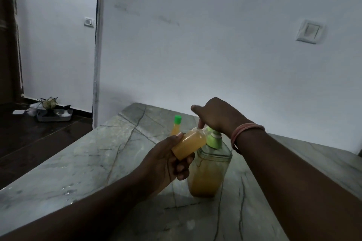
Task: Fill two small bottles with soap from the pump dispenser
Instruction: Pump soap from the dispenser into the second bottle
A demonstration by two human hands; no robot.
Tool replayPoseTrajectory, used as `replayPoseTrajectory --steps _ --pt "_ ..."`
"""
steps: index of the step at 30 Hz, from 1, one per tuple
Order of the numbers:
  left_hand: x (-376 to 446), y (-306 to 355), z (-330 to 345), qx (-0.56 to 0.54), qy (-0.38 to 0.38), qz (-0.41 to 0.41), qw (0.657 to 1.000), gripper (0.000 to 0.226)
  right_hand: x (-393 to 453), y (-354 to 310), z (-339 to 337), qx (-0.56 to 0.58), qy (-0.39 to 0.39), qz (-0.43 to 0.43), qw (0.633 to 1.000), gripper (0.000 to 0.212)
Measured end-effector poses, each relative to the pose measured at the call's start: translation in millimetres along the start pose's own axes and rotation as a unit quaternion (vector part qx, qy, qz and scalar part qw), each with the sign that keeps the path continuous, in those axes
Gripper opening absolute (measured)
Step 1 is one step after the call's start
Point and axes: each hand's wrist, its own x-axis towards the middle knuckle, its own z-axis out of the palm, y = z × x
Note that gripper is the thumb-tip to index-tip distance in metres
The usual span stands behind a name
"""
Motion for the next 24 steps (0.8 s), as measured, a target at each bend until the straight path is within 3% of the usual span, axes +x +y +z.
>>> replayPoseTrajectory --steps 11,15,24 --pt "-1.4 -0.4 -1.1 0.008 0.003 0.005 1.0 0.057 -0.3 -5.0 -1.7 -0.044 -0.022 -0.006 0.999 0.046" --pt "-0.1 -1.1 -3.0 -0.002 -0.009 0.003 1.0 0.056 -2.6 2.1 3.6 0.017 0.009 0.022 1.0 0.051" --pt "0.7 -4.1 -5.0 0.014 0.012 0.016 1.0 0.06 -2.6 -2.2 1.5 -0.004 -0.015 0.025 1.0 0.043"
